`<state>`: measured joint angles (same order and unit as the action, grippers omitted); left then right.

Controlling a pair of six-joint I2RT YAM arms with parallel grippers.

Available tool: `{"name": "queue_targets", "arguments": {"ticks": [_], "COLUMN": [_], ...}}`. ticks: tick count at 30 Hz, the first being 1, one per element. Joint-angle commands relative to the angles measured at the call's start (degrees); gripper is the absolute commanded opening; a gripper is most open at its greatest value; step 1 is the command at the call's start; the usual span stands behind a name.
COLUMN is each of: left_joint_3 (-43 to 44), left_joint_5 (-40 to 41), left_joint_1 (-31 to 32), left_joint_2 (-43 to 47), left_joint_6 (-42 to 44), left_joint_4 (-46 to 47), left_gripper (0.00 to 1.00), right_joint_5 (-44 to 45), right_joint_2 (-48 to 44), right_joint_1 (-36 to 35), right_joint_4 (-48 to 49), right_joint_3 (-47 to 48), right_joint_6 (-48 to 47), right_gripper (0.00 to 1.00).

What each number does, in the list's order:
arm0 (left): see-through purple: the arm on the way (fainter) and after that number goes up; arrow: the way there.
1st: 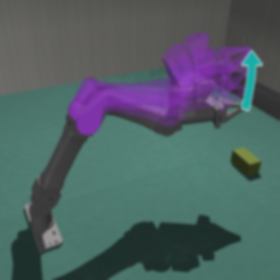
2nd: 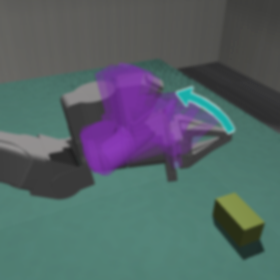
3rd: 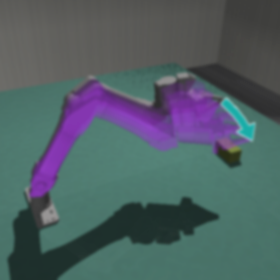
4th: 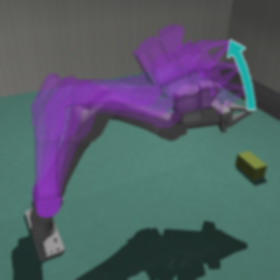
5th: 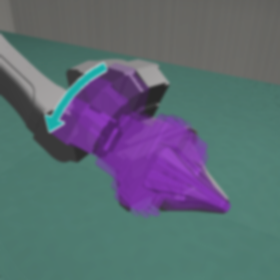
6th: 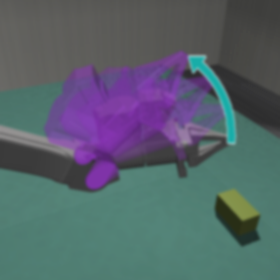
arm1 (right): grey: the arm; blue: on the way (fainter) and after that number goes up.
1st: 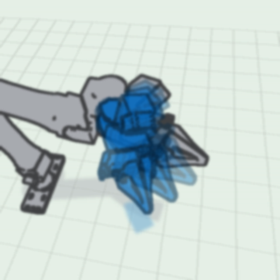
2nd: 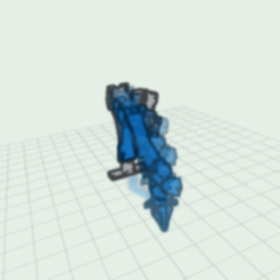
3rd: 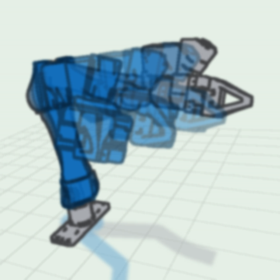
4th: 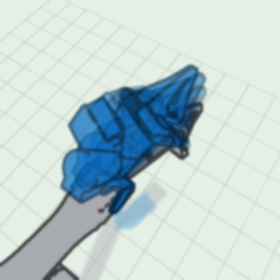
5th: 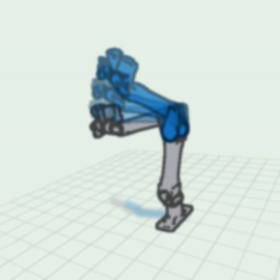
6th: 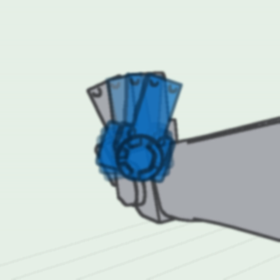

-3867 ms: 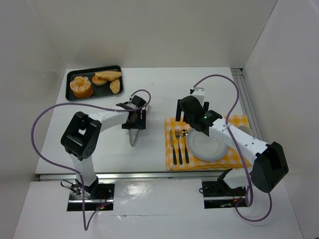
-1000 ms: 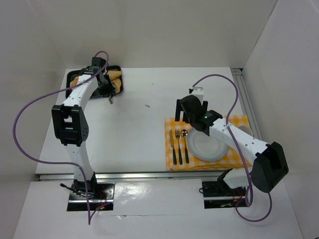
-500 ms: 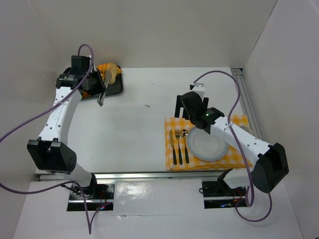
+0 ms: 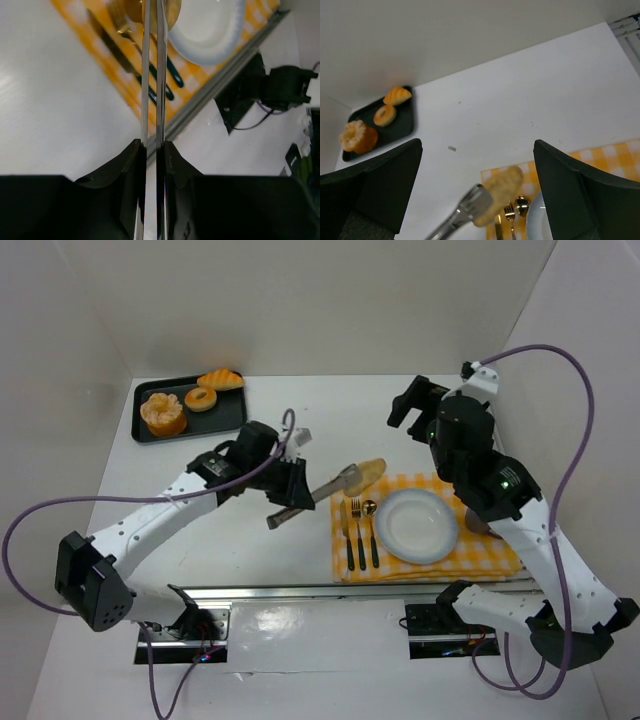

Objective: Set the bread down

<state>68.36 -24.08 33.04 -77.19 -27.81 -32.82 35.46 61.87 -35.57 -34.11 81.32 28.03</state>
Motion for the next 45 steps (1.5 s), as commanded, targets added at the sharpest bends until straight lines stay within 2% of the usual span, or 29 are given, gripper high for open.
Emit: {"name": "queue_targets", "arguments": {"ticks": [1,4,7,13,14,16,17,20,25,33,38,40,43,45], "left_joint_3": [1.8,3.6,7.8,15.3,16.8,17.3,18.0,19.4,21.9,24.2,21.5,19.7,17.8,16.2], "left_joint_5": [1.2,3.0,5.3,4.8,4.8,4.1,4.1,3.5,4.0,9.5,15.8,15.8,15.9,17.3], "left_joint_1": [8.8,14.7,18.1,21.4,21.4,22.0,22.5,22.5,22.5,22.5,17.2,14.8,8.8,1.9], "left_joint_2": [-2.3,-7.2,-14.1,-25.2,-26.1,-27.5,-28.0,-28.0,-26.8,-23.1,-15.4,-12.6,-8.8,-7.3], "left_joint_6": [-5.4,-6.3,-6.3,-5.8,-5.8,-5.2,-5.1,-4.0,-2.9,-0.5,0.6,1.3,1.9,1.9], "left_joint_4": [10.9,14.7,15.3,14.8,14.0,12.7,11.9,10.8,6.6,0.1,-5.0,-5.5,-8.3,-10.1], "left_gripper": [0.0,0.0,0.0,0.0,0.05,0.28,0.36,0.48,0.54,0.54,0.51,0.51,0.51,0.5], "right_joint_5": [3.4,4.4,5.0,5.5,5.5,6.0,6.0,6.0,6.0,5.5,5.5,4.9,4.3,3.7], "right_joint_2": [-1.6,-2.2,-3.3,-3.9,-3.9,-3.9,-3.9,-3.9,-3.3,-2.8,-2.8,-3.3,-3.3,-3.3], "right_joint_1": [0.3,0.3,0.3,0.3,0.3,0.3,0.3,0.3,0.3,0.3,0.3,0.3,0.3,0.3], "right_joint_4": [-3.9,-3.9,-3.9,-5.8,-5.8,-5.8,-5.8,-5.8,-4.7,-4.1,-3.5,-2.9,-2.4,-2.4], "right_joint_3": [2.5,3.3,3.3,3.3,3.3,2.8,2.8,2.3,2.3,2.3,1.7,1.1,0.6,0.6], "right_joint_6": [1.1,1.1,1.1,1.7,1.7,1.7,1.7,1.7,1.7,1.1,1.1,1.1,1.1,1.1], "right_gripper": [0.99,0.99,0.99,0.99,0.99,0.99,0.99,0.99,0.99,0.99,0.99,0.99,0.99,0.99]}}
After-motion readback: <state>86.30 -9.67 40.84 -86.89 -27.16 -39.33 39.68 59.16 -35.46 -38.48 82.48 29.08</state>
